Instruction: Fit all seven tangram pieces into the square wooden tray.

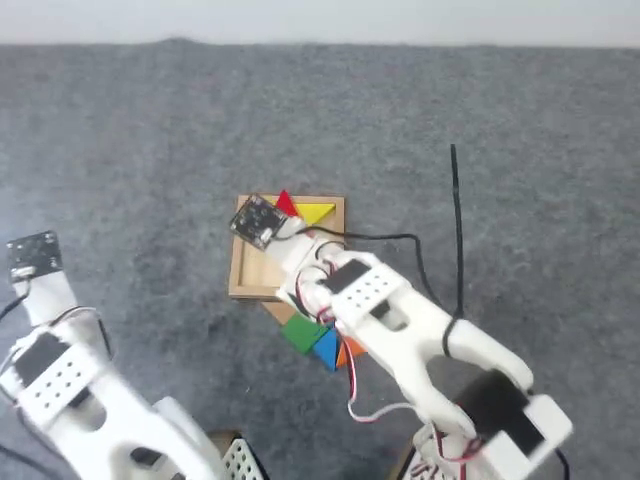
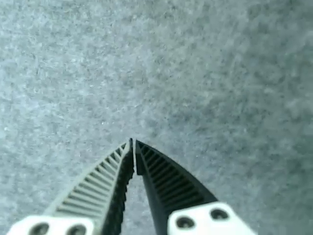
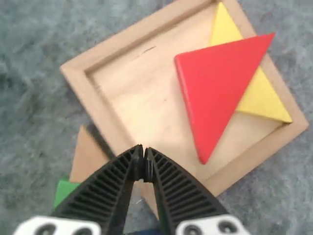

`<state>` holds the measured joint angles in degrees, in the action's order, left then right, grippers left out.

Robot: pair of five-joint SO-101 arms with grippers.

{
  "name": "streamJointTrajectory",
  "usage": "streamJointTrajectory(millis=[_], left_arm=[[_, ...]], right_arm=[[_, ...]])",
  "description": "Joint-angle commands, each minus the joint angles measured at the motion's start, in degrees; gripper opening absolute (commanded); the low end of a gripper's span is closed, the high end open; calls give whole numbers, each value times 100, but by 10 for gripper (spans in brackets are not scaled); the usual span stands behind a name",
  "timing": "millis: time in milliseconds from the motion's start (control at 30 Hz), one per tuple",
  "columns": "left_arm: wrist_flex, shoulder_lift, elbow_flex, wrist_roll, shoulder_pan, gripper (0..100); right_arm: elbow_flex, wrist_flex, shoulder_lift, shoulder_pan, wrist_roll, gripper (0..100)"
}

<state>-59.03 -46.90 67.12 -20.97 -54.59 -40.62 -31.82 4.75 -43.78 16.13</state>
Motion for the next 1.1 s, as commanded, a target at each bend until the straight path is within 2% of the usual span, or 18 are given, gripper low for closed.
streamJointTrajectory(millis=[0,200,600,1067], left_arm=[[484,97,119,149,105,10],[1248,132,497,141,615,10],[1266,141,637,123,703,10],[1266,141,646,123,695,10]], right_arm=[[571,110,-154,286,-62,7],[1011,119,-708,690,149,7],[1697,119,-1200,1341,176,7],[2866,295,-2246,1349,176,7]])
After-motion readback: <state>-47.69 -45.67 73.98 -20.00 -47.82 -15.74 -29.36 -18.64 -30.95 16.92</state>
